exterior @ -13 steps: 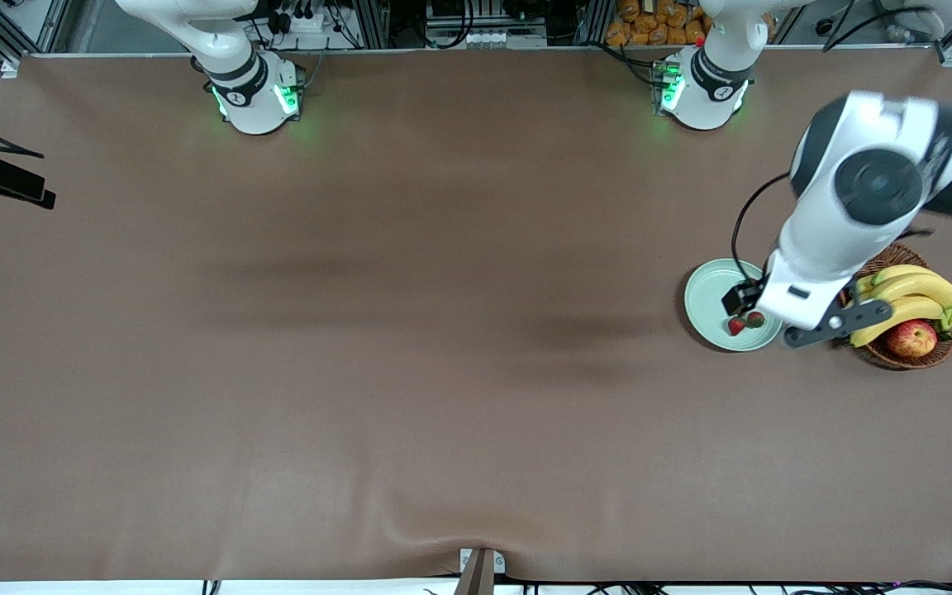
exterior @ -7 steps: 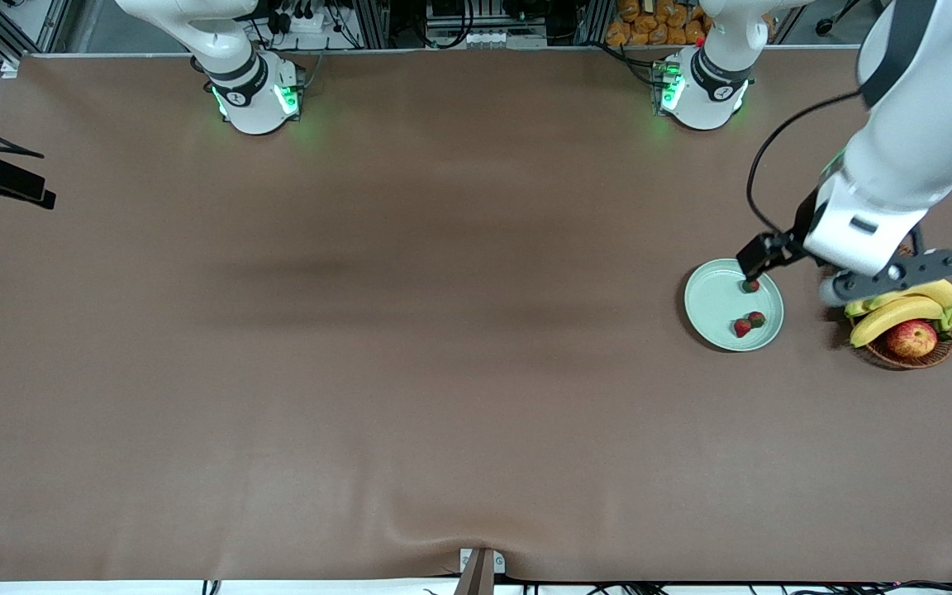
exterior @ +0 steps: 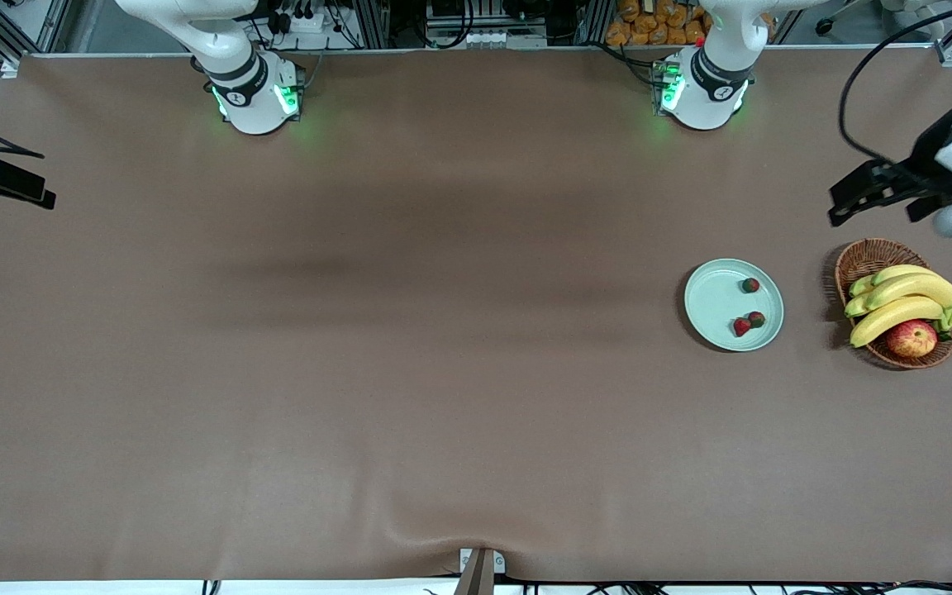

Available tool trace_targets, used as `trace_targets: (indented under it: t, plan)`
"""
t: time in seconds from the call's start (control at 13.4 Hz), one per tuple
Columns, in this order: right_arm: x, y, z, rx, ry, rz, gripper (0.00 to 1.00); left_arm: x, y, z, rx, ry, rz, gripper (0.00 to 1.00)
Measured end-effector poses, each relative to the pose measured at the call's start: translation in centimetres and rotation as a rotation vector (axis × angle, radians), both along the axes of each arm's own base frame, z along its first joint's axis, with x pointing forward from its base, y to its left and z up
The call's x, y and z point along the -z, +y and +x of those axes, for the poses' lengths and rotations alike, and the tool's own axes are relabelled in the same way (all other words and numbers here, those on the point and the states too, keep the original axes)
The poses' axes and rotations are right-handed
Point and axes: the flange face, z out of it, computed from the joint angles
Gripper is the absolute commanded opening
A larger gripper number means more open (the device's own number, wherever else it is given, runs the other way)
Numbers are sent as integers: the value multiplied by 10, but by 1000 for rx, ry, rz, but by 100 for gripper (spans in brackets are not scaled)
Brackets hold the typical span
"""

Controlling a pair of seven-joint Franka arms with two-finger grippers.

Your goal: Collect all strawberries into plate

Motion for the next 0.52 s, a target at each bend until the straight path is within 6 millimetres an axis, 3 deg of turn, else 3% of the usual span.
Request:
trace_targets:
  t: [0.3,0.52]
  plan:
    - [0,0,0,-1,0,1,100,-8,-7,-27,12,14,15,100]
    - [0,0,0,-1,-2,0,100,-12,-2,-35,45,10,17,100]
